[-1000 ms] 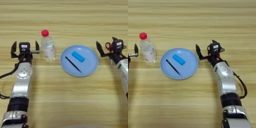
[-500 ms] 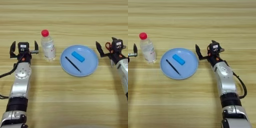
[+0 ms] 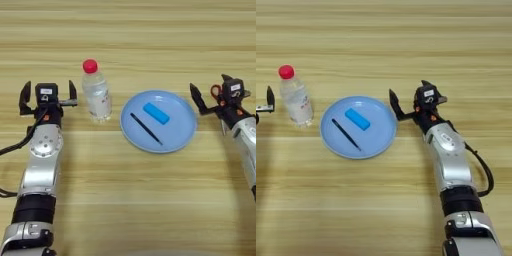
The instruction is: Move the objects on the table
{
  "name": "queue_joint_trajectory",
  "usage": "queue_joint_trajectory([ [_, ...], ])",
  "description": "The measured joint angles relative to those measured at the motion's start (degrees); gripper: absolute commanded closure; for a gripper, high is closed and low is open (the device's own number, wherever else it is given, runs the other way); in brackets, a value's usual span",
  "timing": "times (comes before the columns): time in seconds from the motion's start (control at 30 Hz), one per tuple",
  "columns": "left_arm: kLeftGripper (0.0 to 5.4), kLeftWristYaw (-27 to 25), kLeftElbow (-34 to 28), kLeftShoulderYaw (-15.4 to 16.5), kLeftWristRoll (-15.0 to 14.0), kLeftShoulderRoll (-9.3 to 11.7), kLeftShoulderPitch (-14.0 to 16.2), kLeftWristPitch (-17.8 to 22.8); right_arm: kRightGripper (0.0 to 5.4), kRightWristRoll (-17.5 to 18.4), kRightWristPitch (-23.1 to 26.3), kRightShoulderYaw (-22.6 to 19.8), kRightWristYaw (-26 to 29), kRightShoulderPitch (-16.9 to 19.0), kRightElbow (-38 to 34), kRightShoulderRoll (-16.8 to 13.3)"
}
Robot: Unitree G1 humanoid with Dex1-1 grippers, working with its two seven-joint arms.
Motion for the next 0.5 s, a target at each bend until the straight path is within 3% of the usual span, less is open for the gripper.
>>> queue_joint_trajectory([
  [0.33, 0.0, 0.23, -1.4, -0.46, 0.11, -0.84, 0.5, 0.44, 0.01, -1.94, 10.04, 5.15, 4.81, 2.24, -10.94, -3.4],
  [0.5, 0.0, 0.23, -1.41, -0.46, 0.11, -0.88, 0.5, 0.48, 0.01, -4.17, 12.63, 8.45, 6.71, 2.12, -13.63, -4.67],
])
